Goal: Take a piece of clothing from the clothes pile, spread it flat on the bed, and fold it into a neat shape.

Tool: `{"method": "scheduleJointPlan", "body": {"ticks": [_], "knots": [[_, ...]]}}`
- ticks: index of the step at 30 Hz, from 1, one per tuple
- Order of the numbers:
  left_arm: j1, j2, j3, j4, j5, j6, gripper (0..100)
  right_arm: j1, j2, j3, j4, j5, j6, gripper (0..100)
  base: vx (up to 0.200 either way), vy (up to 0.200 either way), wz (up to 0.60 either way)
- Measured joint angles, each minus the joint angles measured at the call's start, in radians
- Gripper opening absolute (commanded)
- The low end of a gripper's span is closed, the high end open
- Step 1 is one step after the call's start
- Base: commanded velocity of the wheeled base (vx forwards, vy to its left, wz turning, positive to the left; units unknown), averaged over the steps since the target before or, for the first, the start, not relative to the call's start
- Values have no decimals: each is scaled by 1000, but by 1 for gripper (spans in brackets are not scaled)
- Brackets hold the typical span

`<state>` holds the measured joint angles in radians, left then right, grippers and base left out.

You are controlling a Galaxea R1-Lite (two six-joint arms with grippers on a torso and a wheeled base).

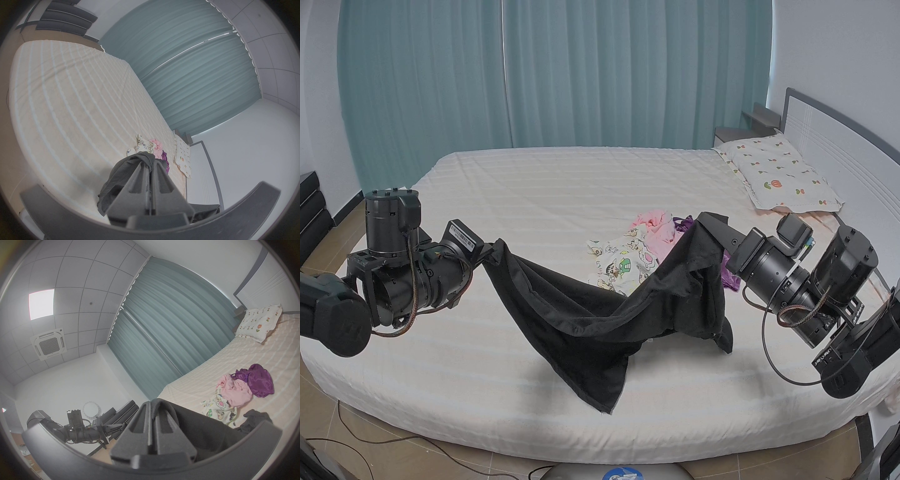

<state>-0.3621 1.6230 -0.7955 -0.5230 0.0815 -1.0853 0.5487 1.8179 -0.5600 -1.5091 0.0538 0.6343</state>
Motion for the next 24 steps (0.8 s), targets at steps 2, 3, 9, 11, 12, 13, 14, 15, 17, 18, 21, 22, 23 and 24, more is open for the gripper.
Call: {"method": "scheduleJointPlan", "body": {"ticks": [2,3,9,11,12,13,14,15,17,18,21,22,23,24], "knots": [[1,-5,0,0,0,0,0,2,-1,-9,3,1,-5,0,0,200,0],[1,-7,0,0,0,1,0,3,-2,-16,7,1,-7,0,0,200,0],[5,-23,-1,2,1,2,0,27,-9,-51,15,1,-25,0,0,200,0],[9,-32,0,2,1,14,0,39,-13,-56,15,1,-40,0,0,200,0],[10,-36,2,2,1,25,0,45,-15,-58,15,1,-47,0,0,200,0],[12,-40,4,3,1,30,0,50,-16,-59,15,1,-50,0,0,200,0],[13,-42,5,3,2,33,0,53,-18,-60,15,1,-51,0,0,200,0],[14,-46,6,2,3,35,0,54,-19,-61,13,1,-56,0,0,200,0],[18,-50,8,2,3,39,0,58,-20,-64,7,1,-61,0,0,200,0],[20,-51,8,2,3,39,0,59,-21,-66,6,1,-62,0,0,200,0],[24,-56,9,2,4,40,0,60,-21,-70,5,1,-63,0,0,200,0],[26,-58,9,2,4,40,0,60,-22,-72,5,1,-63,0,0,200,0],[26,-60,9,2,4,40,0,60,-22,-74,4,1,-63,0,0,200,0],[27,-62,8,2,4,40,0,60,-23,-74,4,1,-63,0,0,200,0]]}}
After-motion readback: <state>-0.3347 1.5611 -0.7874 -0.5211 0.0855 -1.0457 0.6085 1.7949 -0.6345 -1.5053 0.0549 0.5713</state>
